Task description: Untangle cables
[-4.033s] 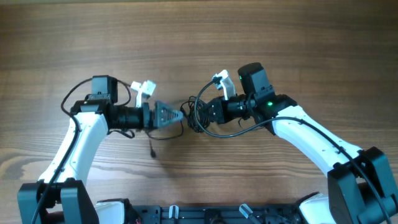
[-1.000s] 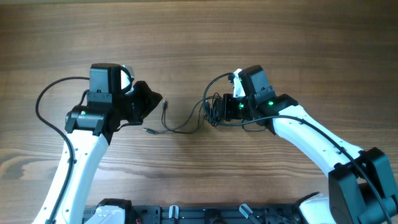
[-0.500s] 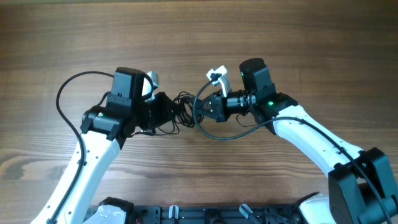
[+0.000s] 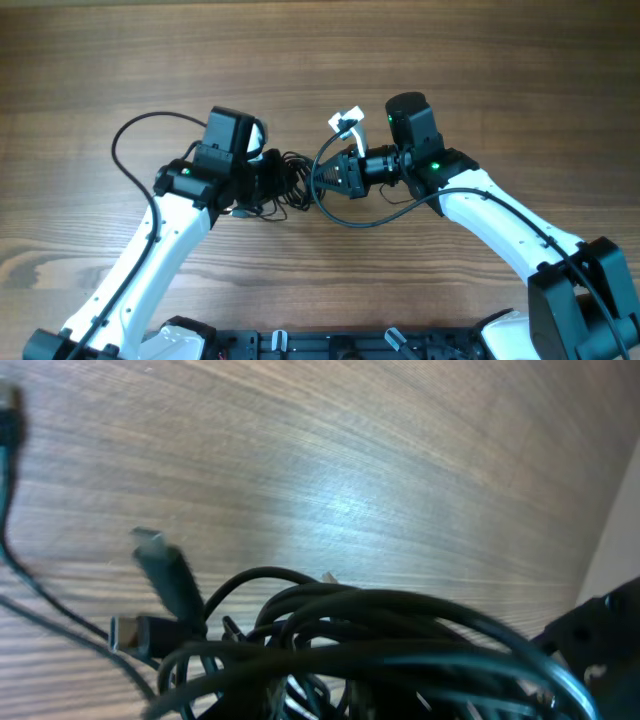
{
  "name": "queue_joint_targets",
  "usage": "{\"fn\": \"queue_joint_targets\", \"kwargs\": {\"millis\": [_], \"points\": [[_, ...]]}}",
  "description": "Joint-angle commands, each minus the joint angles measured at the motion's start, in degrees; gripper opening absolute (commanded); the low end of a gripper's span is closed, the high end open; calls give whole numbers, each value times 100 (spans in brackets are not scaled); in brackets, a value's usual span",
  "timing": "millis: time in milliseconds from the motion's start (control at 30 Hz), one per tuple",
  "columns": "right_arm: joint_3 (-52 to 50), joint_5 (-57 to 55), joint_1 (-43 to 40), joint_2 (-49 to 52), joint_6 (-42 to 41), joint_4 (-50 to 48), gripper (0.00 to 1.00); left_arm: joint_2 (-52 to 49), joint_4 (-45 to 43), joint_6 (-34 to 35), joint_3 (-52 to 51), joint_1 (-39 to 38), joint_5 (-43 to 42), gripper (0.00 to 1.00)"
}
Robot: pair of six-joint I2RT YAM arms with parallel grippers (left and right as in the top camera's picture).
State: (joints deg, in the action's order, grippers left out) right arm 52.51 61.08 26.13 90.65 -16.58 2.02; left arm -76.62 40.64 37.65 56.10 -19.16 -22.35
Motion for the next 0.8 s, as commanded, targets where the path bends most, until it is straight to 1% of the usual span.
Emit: {"fn": "queue_joint_targets", "kwargs": {"millis": [0, 67, 100, 233, 267, 400, 467, 533, 600, 633, 700, 767], "points": [[31, 356, 15, -98, 4, -50, 5, -227, -225, 166, 26, -122, 87, 20], [31, 354, 15, -98, 2, -55, 5, -352, -216, 164, 26, -162, 195, 14], [31, 356, 15, -98, 2, -66, 5, -382, -212, 166, 26, -179, 208, 13], [31, 616, 15, -98, 4, -157, 5, -533, -240, 184, 26, -238, 256, 12], [31, 614, 15, -98, 4, -157, 4, -568, -254, 184, 26, -238, 258, 5], [31, 295, 15, -98, -2, -127, 4, -612, -251, 177, 28, -208, 433, 4], [31, -433, 15, -98, -13, 116, 4, -490, -216, 155, 57, -4, 507, 4], [31, -1480, 15, -98, -103, 555, 4, -291, -57, 155, 131, 254, 505, 4], [31, -2935, 15, -98, -511, 1110, 5, -2, 37, 155, 157, 509, 378, 4], [31, -3493, 15, -96, -693, 1327, 6, 179, 52, 155, 157, 625, 227, 4], [31, -3792, 15, -96, -778, 1499, 6, 407, 52, 157, 157, 708, 114, 4], [31, -3722, 15, -96, -780, 1480, 6, 522, 52, 160, 157, 706, 114, 4]]}}
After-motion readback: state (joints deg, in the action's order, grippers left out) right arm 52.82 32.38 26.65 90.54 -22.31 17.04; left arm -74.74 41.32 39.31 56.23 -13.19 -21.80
